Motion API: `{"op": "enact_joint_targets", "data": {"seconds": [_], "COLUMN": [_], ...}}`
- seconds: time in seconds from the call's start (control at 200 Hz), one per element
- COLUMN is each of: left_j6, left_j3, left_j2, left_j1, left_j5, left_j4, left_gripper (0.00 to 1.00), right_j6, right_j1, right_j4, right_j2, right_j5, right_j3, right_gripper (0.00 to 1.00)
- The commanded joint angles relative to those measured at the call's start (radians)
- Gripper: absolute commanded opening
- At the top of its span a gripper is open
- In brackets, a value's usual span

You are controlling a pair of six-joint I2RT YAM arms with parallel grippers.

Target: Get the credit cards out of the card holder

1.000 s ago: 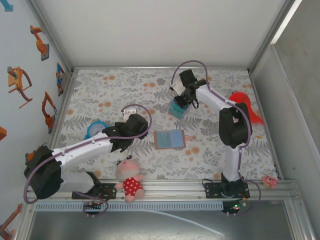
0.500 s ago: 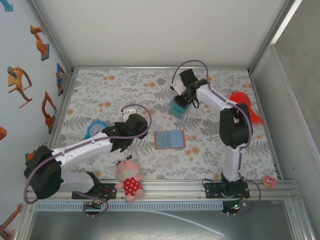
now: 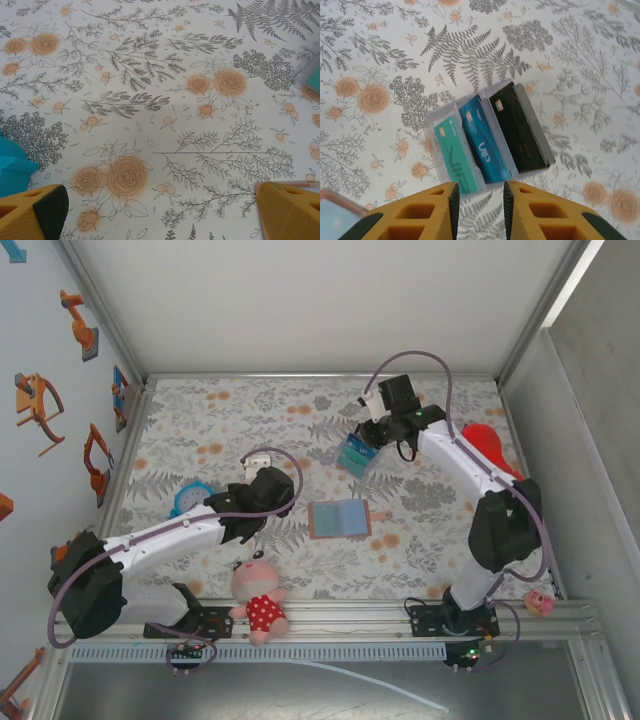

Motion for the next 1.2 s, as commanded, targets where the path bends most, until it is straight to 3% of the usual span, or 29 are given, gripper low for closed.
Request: {"op": "enact_joint_targets", "data": {"seconds": [0.0,0.235,0.561,0.916,1.197], "left_j6": [-0.013,-0.052,-0.153,-0.196,-0.217], "left_j3": [-0.002,-0.015,-0.059,-0.094,-0.113], "left_j2": [-0.009,-0.011,-0.039,-0.082,-0.1], "left_j1": [0.009,0.026,0.09,0.15,0.166], "left_j5": [-0.028,-0.057,-0.066,-0.065,-0.063], "left_j4": [0.009,0.024,0.023,-0.023,-0.03], "left_gripper": [0.97,0.97,0.97,0.97,0.97], "right_j6": [0.155,0.379,0.626,0.696,0.668], "right_j1": [-0.002,0.066,0.334,0.523,0.566], "right_j4": [0.022,0.074,0.085,0.08,0.07], "right_j2": [-0.085,-0.241,-0.252,-0.007,0.112], "right_j5": [0.008,0.004,0.177,0.193,0.195], "right_j3": [-0.088,-0.323,-0.464,-0.345,-0.259], "right_gripper": [0.29,0.32,0.33,0.43,0.49]}}
